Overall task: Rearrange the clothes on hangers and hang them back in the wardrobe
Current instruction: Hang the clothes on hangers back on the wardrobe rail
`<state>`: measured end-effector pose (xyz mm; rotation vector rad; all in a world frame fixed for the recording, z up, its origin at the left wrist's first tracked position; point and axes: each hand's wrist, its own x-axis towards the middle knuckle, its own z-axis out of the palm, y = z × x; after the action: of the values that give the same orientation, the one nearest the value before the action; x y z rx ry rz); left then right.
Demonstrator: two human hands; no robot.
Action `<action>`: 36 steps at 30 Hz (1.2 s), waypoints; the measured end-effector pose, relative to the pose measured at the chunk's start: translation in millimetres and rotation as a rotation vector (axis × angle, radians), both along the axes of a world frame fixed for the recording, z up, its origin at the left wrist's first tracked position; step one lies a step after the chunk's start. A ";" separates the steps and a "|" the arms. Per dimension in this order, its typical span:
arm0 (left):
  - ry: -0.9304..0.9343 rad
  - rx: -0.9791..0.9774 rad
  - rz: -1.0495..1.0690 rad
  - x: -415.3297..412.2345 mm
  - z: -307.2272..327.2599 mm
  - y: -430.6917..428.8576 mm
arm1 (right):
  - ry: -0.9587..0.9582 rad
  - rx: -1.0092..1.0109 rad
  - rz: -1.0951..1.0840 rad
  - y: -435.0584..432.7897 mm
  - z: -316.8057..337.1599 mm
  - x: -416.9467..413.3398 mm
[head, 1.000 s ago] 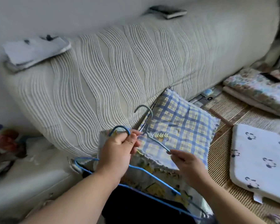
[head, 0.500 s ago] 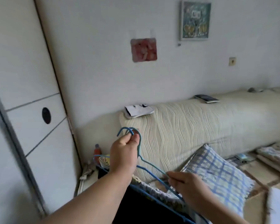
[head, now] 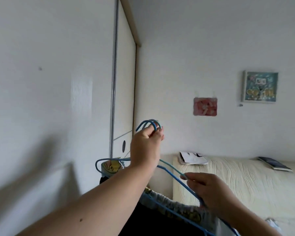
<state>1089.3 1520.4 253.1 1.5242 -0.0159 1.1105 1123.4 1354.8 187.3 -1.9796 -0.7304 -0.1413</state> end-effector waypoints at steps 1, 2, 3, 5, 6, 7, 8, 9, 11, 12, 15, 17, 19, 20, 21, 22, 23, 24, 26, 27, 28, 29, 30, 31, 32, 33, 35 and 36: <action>-0.019 0.005 0.031 -13.2 5.8 -2.1 | -0.041 -0.008 0.024 -2.0 6.5 -7.1; -0.039 0.012 0.061 -25.8 10.5 -5.2 | -0.071 -0.012 0.051 -4.1 12.5 -15.0; -0.052 0.023 0.093 -37.1 13.9 -9.7 | -0.086 -0.012 0.088 -7.2 16.3 -23.2; -0.077 0.026 0.170 -62.0 18.5 -21.3 | -0.087 -0.009 0.182 -16.1 23.7 -43.9; -0.081 0.020 0.215 -73.6 19.2 -27.9 | -0.079 -0.012 0.222 -21.2 26.3 -54.1; -0.085 0.015 0.256 -83.4 18.6 -33.9 | -0.076 -0.016 0.255 -26.4 28.2 -62.4; -0.088 0.010 0.293 -91.7 17.1 -40.1 | -0.074 -0.028 0.277 -31.4 28.9 -68.6; -0.098 0.007 0.337 -102.8 16.1 -47.2 | -0.082 -0.045 0.299 -36.7 30.7 -75.7; -0.104 0.006 0.414 -124.5 14.0 -59.6 | -0.107 -0.086 0.351 -45.2 35.8 -89.3; -0.100 0.011 0.448 -136.1 13.6 -65.1 | -0.109 -0.090 0.387 -48.4 39.4 -96.9; -0.113 -0.029 0.498 -171.2 14.4 -76.5 | -0.130 -0.090 0.477 -53.6 47.3 -117.1; -0.111 -0.047 0.545 -198.5 18.0 -78.1 | -0.164 -0.121 0.519 -50.3 50.1 -129.3; -0.110 -0.054 0.599 -224.1 21.8 -75.2 | -0.173 -0.146 0.572 -43.1 54.9 -143.7; -0.120 -0.066 0.617 -236.4 24.5 -73.5 | -0.182 -0.160 0.605 -37.9 57.0 -150.4; -0.136 -0.073 0.636 -250.0 28.9 -70.4 | -0.201 -0.177 0.639 -31.0 60.1 -158.7; -0.151 -0.072 0.646 -262.8 33.4 -67.2 | -0.211 -0.199 0.674 -23.1 63.5 -166.7; -0.163 -0.073 0.649 -273.3 37.1 -63.1 | -0.219 -0.217 0.706 -16.1 67.2 -175.1; -0.170 -0.073 0.652 -285.3 42.8 -58.8 | -0.230 -0.220 0.743 -8.5 72.3 -183.8; -0.184 -0.071 0.633 -306.6 53.5 -49.4 | -0.217 -0.240 0.796 5.3 83.6 -201.5; -0.188 -0.065 0.616 -315.4 58.6 -42.5 | -0.193 -0.266 0.828 11.9 90.0 -210.5; -0.175 -0.059 0.608 -323.0 62.6 -35.2 | -0.179 -0.294 0.855 17.9 95.3 -217.5; -0.161 -0.051 0.609 -330.2 68.3 -24.9 | -0.164 -0.310 0.872 25.5 102.5 -225.9; -0.138 -0.036 0.622 -336.1 72.5 -14.7 | -0.148 -0.313 0.885 34.8 107.4 -231.7; -0.117 -0.021 0.635 -341.6 78.4 -1.5 | -0.130 -0.310 0.892 47.4 113.6 -237.5; -0.100 -0.007 0.644 -346.7 85.6 10.1 | -0.114 -0.309 0.889 60.7 119.4 -242.4; -0.085 0.005 0.650 -350.7 93.4 21.3 | -0.107 -0.297 0.875 73.0 125.4 -247.9; -0.066 0.042 0.656 -357.1 113.9 48.1 | -0.093 -0.253 0.863 101.4 141.0 -256.6; -0.062 0.054 0.657 -360.2 125.2 63.7 | -0.096 -0.228 0.855 116.6 149.5 -261.7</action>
<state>729.1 1584.1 378.3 1.5850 0.4433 1.6815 861.7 1471.4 336.8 -1.7061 -1.6416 0.3751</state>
